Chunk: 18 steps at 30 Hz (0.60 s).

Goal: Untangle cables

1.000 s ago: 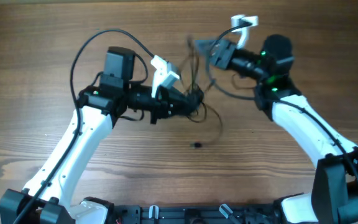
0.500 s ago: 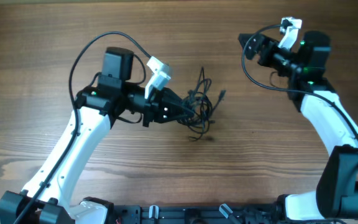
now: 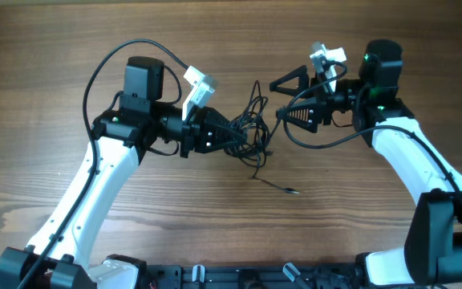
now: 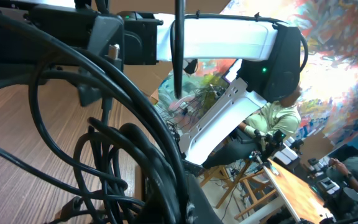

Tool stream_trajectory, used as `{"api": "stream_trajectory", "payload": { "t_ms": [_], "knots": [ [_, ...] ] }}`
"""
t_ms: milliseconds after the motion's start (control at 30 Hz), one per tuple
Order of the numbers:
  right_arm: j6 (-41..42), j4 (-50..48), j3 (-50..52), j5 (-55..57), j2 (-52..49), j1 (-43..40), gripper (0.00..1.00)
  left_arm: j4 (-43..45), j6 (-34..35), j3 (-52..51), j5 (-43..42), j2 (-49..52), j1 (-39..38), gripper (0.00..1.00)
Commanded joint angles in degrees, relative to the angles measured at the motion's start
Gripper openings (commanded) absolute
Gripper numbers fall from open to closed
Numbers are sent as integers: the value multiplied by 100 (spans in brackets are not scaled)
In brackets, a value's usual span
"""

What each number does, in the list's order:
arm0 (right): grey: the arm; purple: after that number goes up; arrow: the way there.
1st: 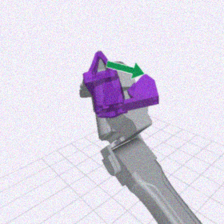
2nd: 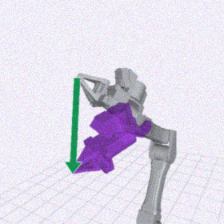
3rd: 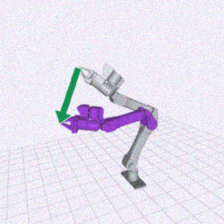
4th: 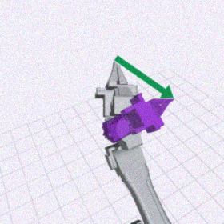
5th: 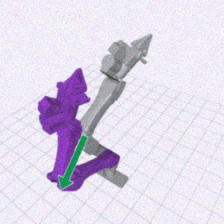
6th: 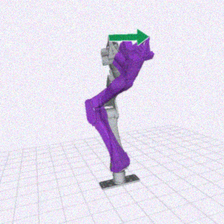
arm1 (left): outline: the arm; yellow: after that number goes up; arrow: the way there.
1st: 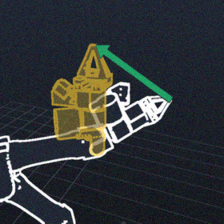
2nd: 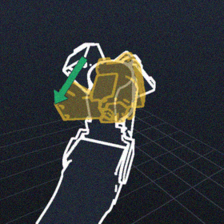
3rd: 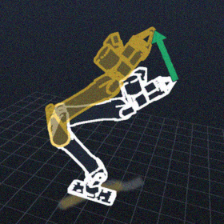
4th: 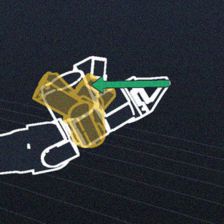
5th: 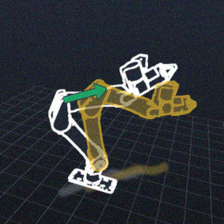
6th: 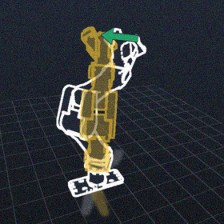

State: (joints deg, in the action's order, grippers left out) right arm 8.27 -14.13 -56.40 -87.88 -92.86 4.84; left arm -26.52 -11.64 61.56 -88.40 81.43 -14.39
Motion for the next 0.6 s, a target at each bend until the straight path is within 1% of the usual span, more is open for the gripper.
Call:
{"api": "stream_trajectory", "payload": {
  "t_ms": [0,67,133,167,233,300,333,367,400,433,500,567],
  "knots": [
    [339,-17,-24,570,-81,367,100,37,42,-4,-118,-138,-2,4],
    [487,-136,-24,1005,-81,575,100,37,59,-4,-118,-138,-2,4],
    [1040,-487,-24,1467,-81,741,100,35,59,-4,-120,-138,-2,4],
    [1362,-715,-24,1976,-81,839,100,37,59,-4,-177,-138,-2,4],
    [1781,-732,-24,3123,-81,984,100,42,57,-4,-192,-138,-85,4],
    [2111,-466,-24,4360,-138,1032,100,63,57,-4,-192,-140,-302,4],
    [2199,-295,-24,5049,-175,1029,100,61,57,-4,-192,-140,-376,4],
    [2190,-164,-24,6052,-262,1008,100,61,57,-4,-192,-140,-466,4],
    [2190,-164,-24,6498,-337,984,100,61,57,-4,-192,-140,-518,4],
    [2188,-164,-26,7346,-505,874,100,63,57,-4,-192,-140,-577,4],
    [2175,-74,-26,7608,-562,675,100,63,57,-4,-177,-140,-573,4],
    [2175,42,-26,7608,-562,468,100,59,57,-4,-28,-140,-575,4]
  ]
}}
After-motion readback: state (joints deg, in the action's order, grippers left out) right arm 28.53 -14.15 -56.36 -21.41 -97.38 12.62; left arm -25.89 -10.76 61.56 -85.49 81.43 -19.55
